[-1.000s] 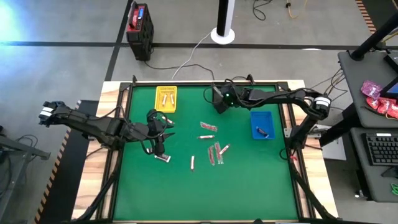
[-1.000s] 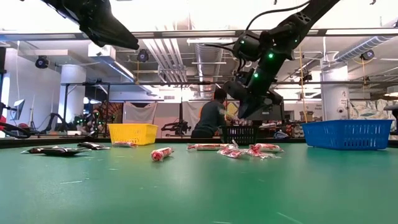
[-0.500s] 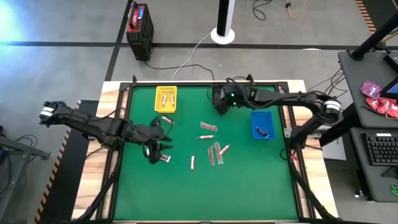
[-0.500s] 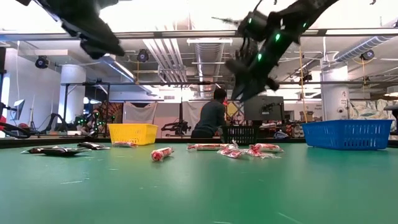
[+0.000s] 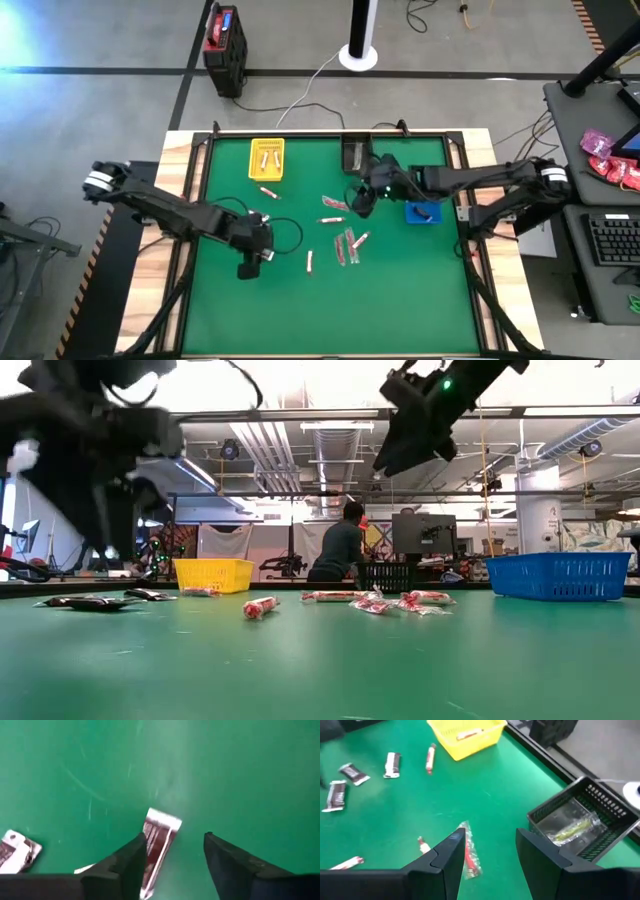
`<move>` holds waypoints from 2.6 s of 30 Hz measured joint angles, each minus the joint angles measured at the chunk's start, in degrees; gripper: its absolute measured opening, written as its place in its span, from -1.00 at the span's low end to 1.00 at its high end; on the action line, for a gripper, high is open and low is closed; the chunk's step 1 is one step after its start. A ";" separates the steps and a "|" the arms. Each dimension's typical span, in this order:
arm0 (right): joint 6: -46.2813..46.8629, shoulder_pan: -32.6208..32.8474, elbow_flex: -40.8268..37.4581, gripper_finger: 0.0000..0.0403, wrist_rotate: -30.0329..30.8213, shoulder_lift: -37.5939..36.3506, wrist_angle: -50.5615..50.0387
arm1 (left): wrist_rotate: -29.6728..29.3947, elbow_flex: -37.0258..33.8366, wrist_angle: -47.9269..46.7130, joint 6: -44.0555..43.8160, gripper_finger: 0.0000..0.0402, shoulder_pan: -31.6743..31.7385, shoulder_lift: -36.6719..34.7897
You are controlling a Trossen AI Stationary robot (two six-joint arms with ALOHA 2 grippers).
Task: Sort candy by brand, put in halloween buckets
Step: Put the brown chocolate into the blue basket
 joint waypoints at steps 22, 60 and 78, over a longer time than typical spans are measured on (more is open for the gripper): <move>0.96 2.33 -0.92 -0.16 2.68 1.96 0.03 | -5.37 0.20 -1.32 10.44 -0.26 -0.25 11.54; -9.84 12.04 -17.23 -0.26 -0.83 2.78 26.01 | 0.05 0.99 6.46 -1.16 -0.69 0.23 -1.88; -11.37 13.60 -17.31 -0.29 -0.40 2.76 26.67 | -26.92 -1.25 13.77 -14.58 0.15 -14.64 13.01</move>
